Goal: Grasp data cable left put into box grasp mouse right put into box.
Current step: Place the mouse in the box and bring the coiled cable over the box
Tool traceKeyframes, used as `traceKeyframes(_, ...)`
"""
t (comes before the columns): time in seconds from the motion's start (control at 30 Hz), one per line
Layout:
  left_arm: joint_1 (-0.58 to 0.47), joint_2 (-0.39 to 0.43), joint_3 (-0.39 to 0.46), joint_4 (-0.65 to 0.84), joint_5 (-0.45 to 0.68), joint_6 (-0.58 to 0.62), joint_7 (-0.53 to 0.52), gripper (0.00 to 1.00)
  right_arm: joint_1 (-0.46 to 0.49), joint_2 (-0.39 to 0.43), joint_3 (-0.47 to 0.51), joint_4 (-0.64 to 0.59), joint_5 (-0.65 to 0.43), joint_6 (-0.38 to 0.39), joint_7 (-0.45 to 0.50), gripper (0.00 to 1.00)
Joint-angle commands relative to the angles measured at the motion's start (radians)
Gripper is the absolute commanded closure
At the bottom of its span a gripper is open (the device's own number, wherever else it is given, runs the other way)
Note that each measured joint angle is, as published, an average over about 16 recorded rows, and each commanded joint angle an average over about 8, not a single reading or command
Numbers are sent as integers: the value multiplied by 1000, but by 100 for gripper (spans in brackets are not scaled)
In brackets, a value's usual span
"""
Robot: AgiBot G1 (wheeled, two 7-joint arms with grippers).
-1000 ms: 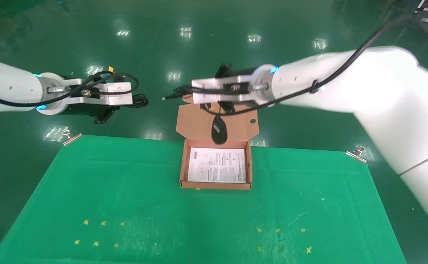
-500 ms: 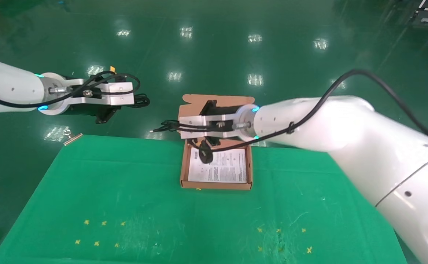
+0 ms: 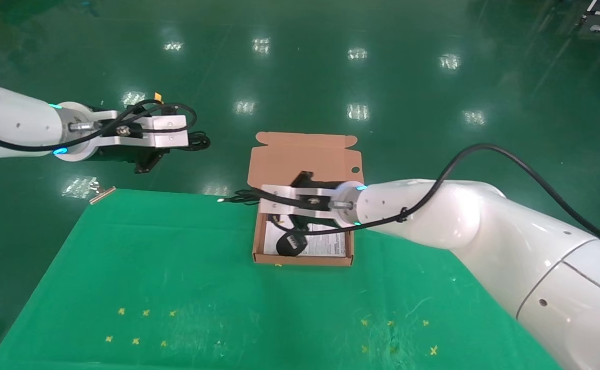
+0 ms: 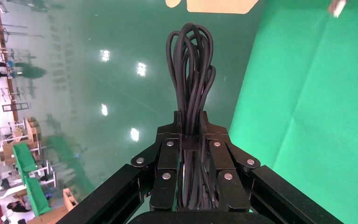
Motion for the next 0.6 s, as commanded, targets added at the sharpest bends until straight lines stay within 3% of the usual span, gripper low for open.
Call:
traceKeyframes(0.03,0,0,0,0,0,0,0,100,-6,0,-15,-27,17,16,18,100)
traceKeyframes(0.07,0,0,0,0,0,0,0,100,-6,0,-21,-34,22,20,24,98)
traceKeyframes(0.1,0,0,0,0,0,0,0,100,-6,0,-27,-39,26,24,28,88)
traceKeyframes(0.33,0,0,0,0,0,1,0,100,-4,0,-57,-49,45,36,32,2)
traceKeyframes(0.6,0,0,0,0,0,1,0,100,-2,0,-61,-48,47,38,32,0)
